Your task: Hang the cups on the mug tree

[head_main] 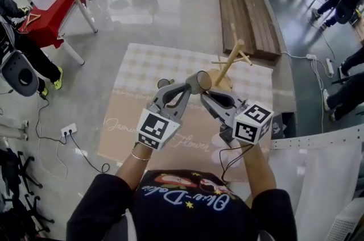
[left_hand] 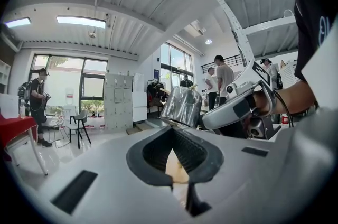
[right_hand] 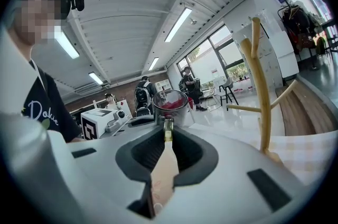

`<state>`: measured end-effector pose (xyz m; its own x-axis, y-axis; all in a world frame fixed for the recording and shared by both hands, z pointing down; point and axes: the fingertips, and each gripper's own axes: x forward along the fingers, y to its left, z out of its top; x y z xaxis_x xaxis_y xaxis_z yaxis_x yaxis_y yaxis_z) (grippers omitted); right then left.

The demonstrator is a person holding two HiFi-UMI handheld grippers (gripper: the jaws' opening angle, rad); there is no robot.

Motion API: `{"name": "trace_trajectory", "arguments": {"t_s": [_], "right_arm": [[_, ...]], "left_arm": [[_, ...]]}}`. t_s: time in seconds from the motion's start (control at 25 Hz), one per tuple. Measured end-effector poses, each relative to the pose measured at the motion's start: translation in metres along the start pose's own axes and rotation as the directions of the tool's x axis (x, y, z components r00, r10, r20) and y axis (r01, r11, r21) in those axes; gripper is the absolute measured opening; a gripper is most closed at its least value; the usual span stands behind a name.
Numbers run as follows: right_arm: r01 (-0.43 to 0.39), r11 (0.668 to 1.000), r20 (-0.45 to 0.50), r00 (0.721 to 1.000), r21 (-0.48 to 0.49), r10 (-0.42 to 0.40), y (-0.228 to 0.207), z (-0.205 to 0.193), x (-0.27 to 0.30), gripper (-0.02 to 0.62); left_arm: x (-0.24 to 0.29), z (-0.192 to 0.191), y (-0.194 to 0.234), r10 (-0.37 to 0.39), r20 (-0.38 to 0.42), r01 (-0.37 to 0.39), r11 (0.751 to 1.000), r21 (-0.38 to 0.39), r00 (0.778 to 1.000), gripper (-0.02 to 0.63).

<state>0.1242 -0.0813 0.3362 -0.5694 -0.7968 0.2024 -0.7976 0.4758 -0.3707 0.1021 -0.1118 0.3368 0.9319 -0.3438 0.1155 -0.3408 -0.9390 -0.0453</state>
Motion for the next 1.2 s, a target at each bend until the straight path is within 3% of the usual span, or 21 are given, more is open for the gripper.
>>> {"name": "trace_trajectory", "arguments": {"t_s": [1.2], "right_arm": [[-0.072,0.986,0.036,0.997,0.150,0.067,-0.028,-0.015,0.019,0.048]], "left_arm": [[0.020,-0.025,0.018,0.034,-0.079,-0.036,0.999,-0.018,0.996,0.002]]}}
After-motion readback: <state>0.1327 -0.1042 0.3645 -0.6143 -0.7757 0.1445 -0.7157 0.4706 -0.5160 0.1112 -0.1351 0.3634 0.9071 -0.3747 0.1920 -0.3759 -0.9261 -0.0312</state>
